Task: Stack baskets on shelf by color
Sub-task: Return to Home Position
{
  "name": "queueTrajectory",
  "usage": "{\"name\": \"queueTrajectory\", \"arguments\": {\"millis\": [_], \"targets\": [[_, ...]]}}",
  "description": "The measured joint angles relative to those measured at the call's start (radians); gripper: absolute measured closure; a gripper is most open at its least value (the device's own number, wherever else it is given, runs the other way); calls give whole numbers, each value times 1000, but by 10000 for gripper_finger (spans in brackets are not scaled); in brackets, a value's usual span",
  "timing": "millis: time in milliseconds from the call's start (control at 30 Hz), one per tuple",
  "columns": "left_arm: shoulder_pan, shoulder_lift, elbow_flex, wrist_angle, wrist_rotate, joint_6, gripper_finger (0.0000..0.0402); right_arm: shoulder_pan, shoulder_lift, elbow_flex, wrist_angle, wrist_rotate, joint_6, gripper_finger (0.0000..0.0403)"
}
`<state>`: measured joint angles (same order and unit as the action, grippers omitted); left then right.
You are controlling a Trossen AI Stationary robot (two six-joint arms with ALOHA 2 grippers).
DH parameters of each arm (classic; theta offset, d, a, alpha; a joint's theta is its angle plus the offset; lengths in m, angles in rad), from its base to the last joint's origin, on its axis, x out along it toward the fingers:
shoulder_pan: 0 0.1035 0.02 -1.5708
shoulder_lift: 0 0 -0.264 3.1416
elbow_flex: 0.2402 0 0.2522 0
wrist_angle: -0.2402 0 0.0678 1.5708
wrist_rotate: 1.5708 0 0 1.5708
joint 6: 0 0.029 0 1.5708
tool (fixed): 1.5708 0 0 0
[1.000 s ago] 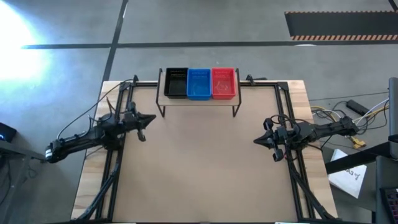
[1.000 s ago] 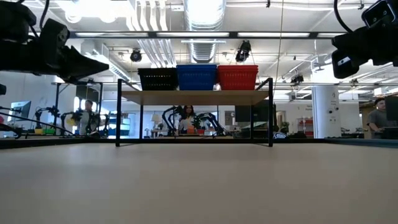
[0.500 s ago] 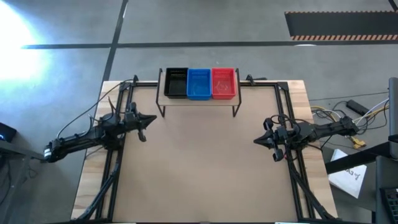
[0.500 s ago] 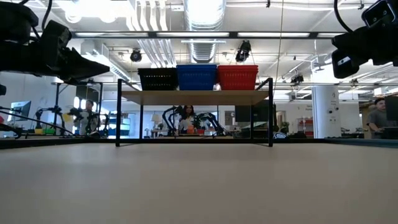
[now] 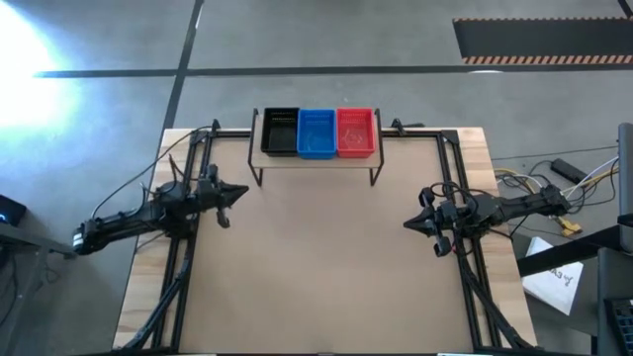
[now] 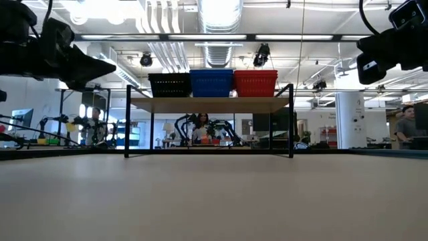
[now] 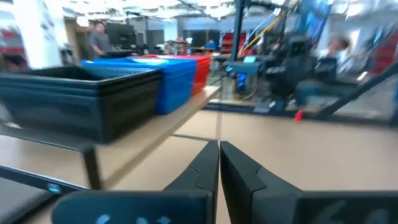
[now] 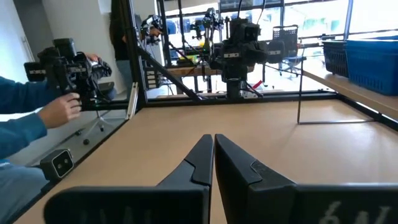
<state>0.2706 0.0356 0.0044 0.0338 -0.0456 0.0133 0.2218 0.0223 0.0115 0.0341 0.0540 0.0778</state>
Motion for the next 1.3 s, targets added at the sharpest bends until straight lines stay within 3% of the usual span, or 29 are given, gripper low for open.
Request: {"name": "queueTrajectory", "arguments": {"millis": [133, 433, 600, 767, 900, 1300], "targets": [[-56, -13, 0, -10, 7, -118, 402, 0, 0, 0, 0, 0, 0, 394], [-245, -13, 0, -19, 14, -3, 402, 0, -1, 0, 0, 0, 0, 394], [-251, -15, 0, -23, 17, 68, 402, 0, 0, 0, 0, 0, 0, 394], [-251, -15, 0, 9, 14, -30, 402, 0, 0, 0, 0, 0, 0, 394], [-251, -5, 0, 98, 13, -31, 402, 0, 0, 0, 0, 0, 0, 394], [-251, 3, 0, 115, 13, -32, 402, 0, 0, 0, 0, 0, 0, 394]]}}
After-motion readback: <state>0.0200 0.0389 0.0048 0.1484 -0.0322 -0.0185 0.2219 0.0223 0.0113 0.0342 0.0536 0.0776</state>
